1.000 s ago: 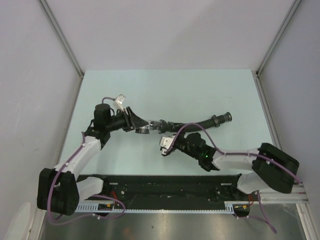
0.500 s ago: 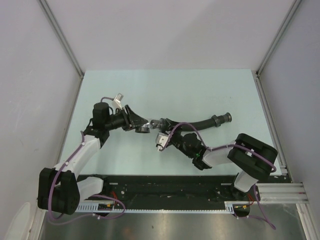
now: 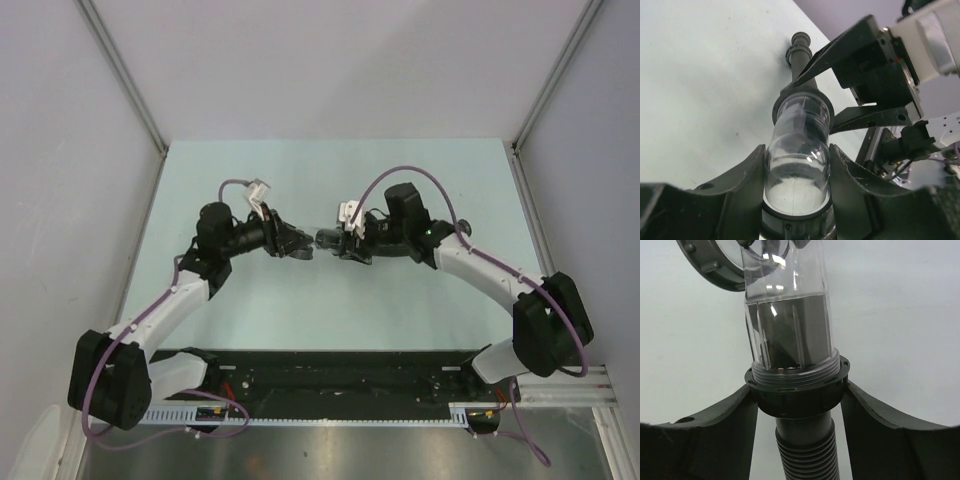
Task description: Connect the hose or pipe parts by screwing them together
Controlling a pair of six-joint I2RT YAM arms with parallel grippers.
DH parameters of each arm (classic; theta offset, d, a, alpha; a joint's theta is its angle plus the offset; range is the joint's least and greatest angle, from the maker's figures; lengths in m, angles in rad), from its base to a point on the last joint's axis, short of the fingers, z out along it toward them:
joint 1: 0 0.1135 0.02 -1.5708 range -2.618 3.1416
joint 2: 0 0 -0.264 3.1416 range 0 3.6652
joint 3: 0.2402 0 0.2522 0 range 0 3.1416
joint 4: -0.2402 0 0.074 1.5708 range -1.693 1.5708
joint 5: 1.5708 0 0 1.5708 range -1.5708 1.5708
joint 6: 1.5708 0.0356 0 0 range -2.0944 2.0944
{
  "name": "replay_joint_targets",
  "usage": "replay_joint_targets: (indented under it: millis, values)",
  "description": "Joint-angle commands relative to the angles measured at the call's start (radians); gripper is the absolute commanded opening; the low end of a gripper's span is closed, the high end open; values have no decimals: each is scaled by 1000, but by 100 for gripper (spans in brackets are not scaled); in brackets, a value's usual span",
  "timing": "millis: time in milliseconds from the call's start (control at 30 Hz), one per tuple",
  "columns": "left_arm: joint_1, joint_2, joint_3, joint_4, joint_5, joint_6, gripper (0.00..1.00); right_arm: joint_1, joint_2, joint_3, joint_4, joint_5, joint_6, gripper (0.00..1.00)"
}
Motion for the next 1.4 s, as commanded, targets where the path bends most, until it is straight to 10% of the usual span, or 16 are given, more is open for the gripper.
replay_joint_targets:
  millis: [0, 200, 467, 867, 1167, 1367]
  values:
    - [-100, -3, 11, 45, 119, 176, 0, -45, 80, 202, -369, -242, 67, 11]
    - [-112, -44, -49, 87, 131, 307, 0, -112, 197, 308, -511, -541, 166, 12]
    - [-110, -77, -94, 91, 136, 382, 0, -206, 338, 316, -279, -770, 478, 24]
    - [0, -41, -91, 90, -71, 129, 0, -227, 254, 316, -328, -341, 481, 98]
    - [71, -69, -100, 84, -30, -32, 0, -206, 100, 249, -223, -126, 447, 100]
    - [100, -60, -69, 50, -1, -179, 0, -93, -81, -55, 208, 74, 281, 100]
